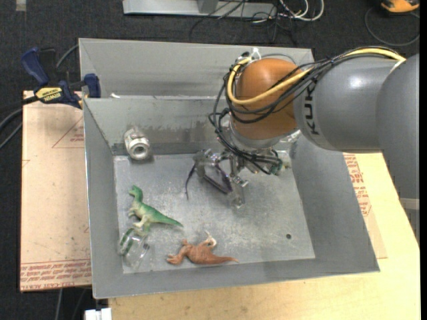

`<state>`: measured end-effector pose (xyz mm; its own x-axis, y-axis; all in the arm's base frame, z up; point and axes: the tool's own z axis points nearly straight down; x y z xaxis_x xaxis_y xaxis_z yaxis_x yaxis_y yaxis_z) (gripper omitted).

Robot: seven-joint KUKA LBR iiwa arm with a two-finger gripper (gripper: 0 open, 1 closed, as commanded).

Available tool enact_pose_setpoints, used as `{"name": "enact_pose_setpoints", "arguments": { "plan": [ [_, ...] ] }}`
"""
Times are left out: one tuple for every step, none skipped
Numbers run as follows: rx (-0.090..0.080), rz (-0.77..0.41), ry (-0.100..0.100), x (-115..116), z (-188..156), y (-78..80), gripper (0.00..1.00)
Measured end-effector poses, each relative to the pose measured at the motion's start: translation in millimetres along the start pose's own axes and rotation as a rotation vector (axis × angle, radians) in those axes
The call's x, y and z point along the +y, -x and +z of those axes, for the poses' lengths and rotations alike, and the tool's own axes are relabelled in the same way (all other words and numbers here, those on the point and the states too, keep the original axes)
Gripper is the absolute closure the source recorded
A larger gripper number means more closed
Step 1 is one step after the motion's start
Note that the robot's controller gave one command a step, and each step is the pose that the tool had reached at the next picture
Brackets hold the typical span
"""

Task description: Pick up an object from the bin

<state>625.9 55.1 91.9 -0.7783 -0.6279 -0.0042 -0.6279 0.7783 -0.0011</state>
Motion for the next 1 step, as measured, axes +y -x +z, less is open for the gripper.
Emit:
{"name": "enact_pose_setpoints", "arguments": {
  "plan": [
    [0.004, 0.262, 0.005, -14.3, -15.1, -6.2, 0.0]
  ]
}}
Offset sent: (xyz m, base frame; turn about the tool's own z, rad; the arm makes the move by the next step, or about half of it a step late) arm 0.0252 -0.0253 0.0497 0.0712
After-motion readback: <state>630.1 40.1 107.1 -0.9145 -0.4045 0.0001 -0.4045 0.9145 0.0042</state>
